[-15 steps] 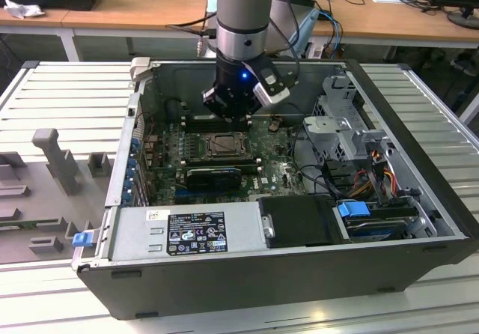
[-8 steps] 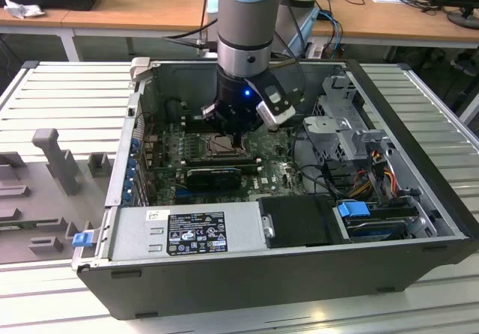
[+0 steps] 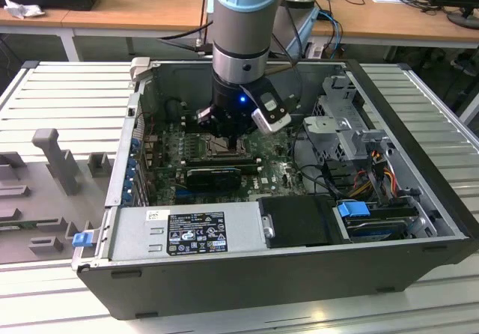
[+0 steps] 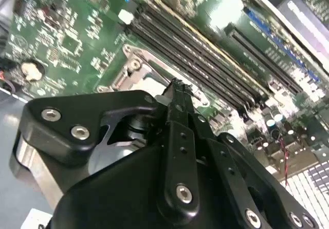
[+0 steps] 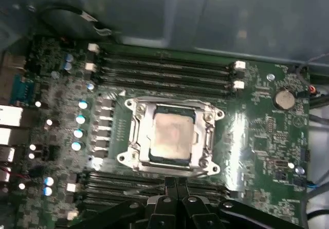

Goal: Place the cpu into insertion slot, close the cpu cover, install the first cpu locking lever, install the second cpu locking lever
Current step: 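Install the second cpu locking lever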

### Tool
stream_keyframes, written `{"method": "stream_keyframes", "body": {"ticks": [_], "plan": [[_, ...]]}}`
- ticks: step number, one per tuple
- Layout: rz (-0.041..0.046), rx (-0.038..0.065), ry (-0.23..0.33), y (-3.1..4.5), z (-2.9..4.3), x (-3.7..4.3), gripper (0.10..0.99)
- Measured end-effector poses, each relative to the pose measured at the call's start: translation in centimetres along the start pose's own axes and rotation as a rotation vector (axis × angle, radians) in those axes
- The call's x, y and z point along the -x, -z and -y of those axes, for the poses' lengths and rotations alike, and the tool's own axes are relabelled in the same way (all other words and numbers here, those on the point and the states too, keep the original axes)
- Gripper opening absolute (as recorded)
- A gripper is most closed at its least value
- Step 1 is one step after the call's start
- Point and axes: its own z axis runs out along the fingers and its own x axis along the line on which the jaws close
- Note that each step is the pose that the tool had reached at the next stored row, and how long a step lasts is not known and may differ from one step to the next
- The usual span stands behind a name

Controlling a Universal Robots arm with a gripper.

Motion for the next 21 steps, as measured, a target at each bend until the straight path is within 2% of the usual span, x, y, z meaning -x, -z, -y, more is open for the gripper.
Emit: {"method": "stream_keyframes", "body": {"ticks": [1,2,5,12,14,17,20,21], "plan": [[0.0010,0.009,0.000,-0.01,0.04,-0.62,0.106],[0.0011,0.010,0.000,-0.04,0.08,-0.90,0.106],[0.0013,0.012,0.000,-0.41,0.16,-1.21,0.106],[0.0017,0.016,0.000,-2.08,0.40,-2.19,0.106],[0.0021,0.021,0.000,-2.27,0.48,-2.41,0.106],[0.0045,0.042,0.000,-2.34,0.67,-2.85,0.106],[0.0075,0.070,0.000,-2.36,0.90,-3.25,0.106],[0.0091,0.084,0.000,-2.37,1.11,-3.38,0.106]]}}
